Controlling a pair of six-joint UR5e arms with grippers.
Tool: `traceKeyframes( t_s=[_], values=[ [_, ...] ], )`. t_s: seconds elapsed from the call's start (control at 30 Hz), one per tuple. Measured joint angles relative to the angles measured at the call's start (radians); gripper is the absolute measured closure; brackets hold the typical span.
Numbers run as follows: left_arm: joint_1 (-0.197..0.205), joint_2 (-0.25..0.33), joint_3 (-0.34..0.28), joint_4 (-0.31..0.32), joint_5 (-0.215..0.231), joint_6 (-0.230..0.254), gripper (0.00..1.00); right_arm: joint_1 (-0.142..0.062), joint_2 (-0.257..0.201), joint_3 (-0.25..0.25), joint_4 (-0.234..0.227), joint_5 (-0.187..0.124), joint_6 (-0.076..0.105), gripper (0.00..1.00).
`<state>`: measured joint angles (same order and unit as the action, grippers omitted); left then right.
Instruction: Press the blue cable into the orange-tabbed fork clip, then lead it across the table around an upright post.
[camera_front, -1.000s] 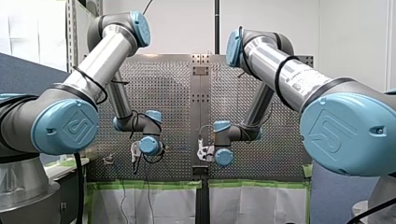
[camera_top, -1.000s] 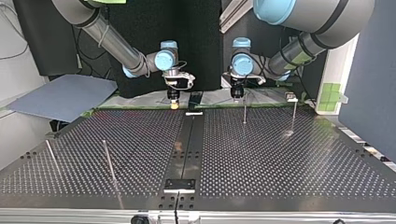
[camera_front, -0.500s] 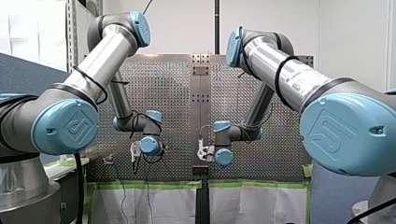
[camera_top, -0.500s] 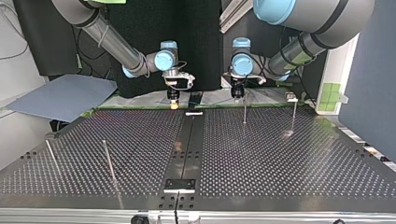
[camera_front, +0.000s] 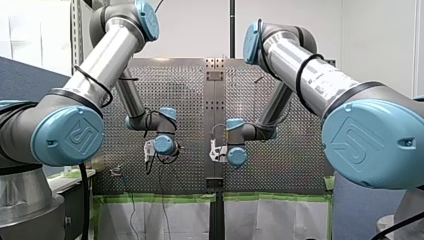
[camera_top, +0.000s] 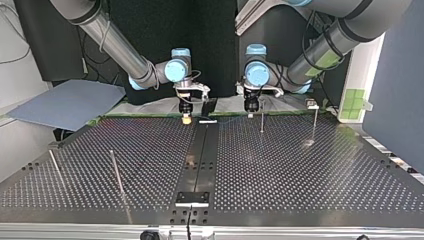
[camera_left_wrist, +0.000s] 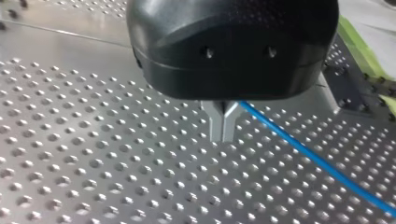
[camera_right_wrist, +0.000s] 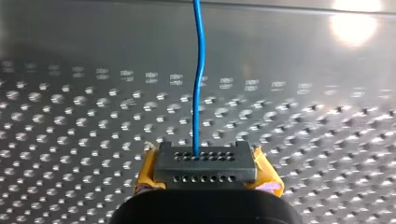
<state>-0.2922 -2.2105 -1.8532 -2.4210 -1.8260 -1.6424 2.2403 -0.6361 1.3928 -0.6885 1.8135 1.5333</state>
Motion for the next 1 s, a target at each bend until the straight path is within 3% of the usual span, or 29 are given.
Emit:
traceKeyframes(
  t_s=[0.2,0.47,1.0],
  values=[
    [-0.012,0.049,0.000,-0.048,-0.037,-0.033,1.00,0.012,-0.053,0.000,0.054,-0.002,0.000,1.00],
    [-0.030,0.118,0.004,-0.118,-0.095,-0.038,1.00,0.029,-0.130,0.000,0.130,-0.004,0.001,1.00],
    [-0.067,0.254,0.092,-0.253,-0.106,-0.031,1.00,0.041,-0.272,-0.022,0.256,0.001,0.000,1.00]
  ],
)
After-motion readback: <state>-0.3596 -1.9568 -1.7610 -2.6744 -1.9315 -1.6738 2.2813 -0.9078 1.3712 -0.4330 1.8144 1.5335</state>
